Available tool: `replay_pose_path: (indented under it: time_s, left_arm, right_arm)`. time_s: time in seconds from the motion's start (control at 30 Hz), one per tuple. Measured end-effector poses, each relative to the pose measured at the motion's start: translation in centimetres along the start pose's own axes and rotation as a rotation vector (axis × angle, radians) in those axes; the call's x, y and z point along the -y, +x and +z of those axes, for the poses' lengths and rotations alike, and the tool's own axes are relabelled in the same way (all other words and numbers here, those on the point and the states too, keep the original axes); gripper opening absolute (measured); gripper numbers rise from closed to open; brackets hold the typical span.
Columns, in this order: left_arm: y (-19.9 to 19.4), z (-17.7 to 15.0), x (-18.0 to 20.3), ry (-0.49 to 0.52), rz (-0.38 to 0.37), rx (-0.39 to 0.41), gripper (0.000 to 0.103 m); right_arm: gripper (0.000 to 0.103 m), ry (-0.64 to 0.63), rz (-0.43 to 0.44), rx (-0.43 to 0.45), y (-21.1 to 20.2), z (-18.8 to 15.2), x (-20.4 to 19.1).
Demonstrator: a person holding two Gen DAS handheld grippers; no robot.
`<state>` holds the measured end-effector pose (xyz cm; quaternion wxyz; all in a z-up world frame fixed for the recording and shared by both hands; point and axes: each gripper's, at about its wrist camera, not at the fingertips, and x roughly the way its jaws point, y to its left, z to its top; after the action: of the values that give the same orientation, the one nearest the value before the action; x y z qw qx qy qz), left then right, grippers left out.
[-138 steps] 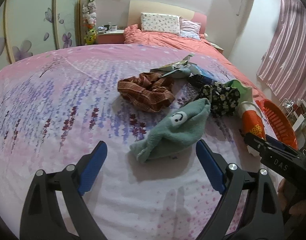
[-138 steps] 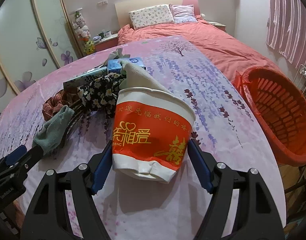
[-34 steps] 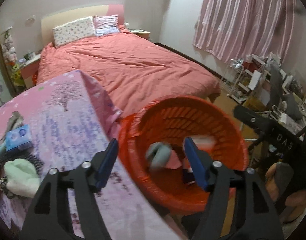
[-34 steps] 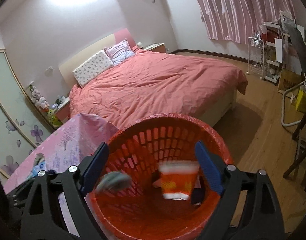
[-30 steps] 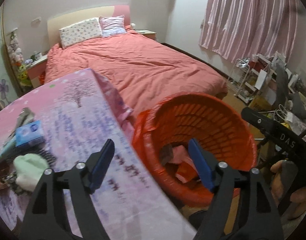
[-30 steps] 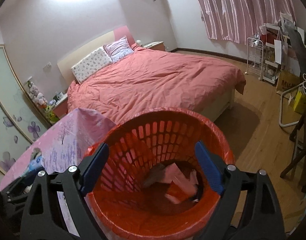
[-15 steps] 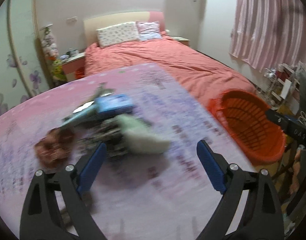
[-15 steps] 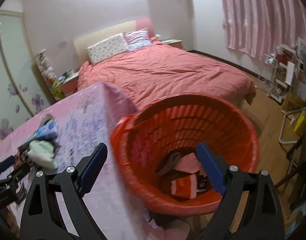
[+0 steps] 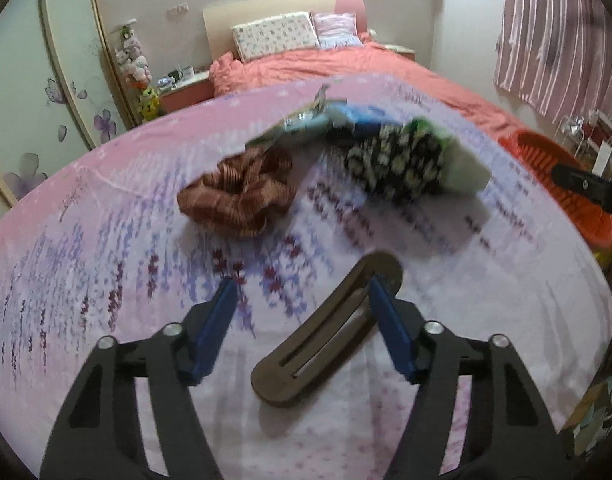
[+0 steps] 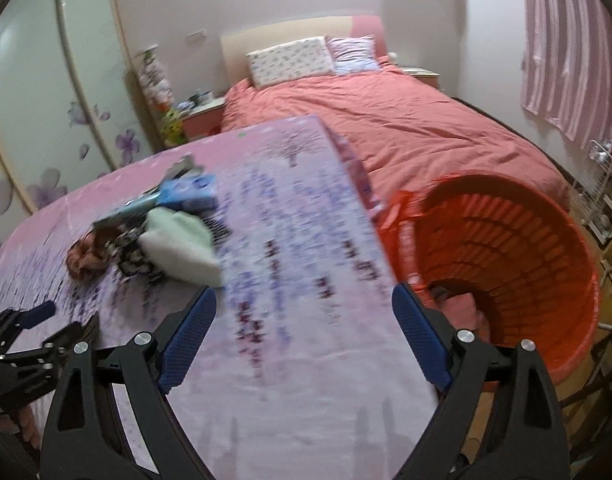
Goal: Collect trash
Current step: 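Grasp the dark brown plastic strip with the left tool and lift it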
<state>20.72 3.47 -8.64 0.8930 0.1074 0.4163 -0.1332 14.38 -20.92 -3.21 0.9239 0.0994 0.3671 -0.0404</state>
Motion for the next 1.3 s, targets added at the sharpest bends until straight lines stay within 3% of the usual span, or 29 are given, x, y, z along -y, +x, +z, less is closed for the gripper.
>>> replay_pose_path:
  time_s: [0.2, 0.63, 0.93, 1.0, 1.1, 1.2, 1.3]
  left_arm:
    - [0.6, -0.3, 0.2, 0.036, -0.037, -0.003, 0.047]
    - [-0.7, -1.3, -0.5, 0.053, -0.166, 0.035, 0.053]
    - [0.7, -1.5, 2.3, 0.248, -0.083, 0.006, 0.053]
    - [1.2, -0.9, 2.0, 0.221, -0.077, -0.001, 0.051]
    - [2.5, 0.6, 0.9, 0.128, -0.016, -0.029, 0.039]
    - [3.3, 1.4, -1.3, 0.012, 0.012, -0.053, 0.038]
    - [3.2, 1.1, -2.9, -0.031, 0.033, -0.052, 0.038]
  right_arm:
    - [0.086, -0.049, 0.023, -0.029, 0.9, -0.4, -2.7]
    - [0.086, -0.075, 0.054, -0.075, 2.2, -0.9, -4.7]
    - [0.086, -0.089, 0.064, -0.091, 2.9, -1.0, -5.7]
    - [0.086, -0.093, 0.063, -0.092, 3.0, -1.0, -5.8]
    - [0.085, -0.096, 0.065, -0.085, 3.1, -0.7, -6.1]
    - [0.085, -0.09, 0.074, -0.075, 3.3, -0.3, -6.3]
    - [0.083, -0.078, 0.086, -0.072, 3.8, 0.2, -6.4]
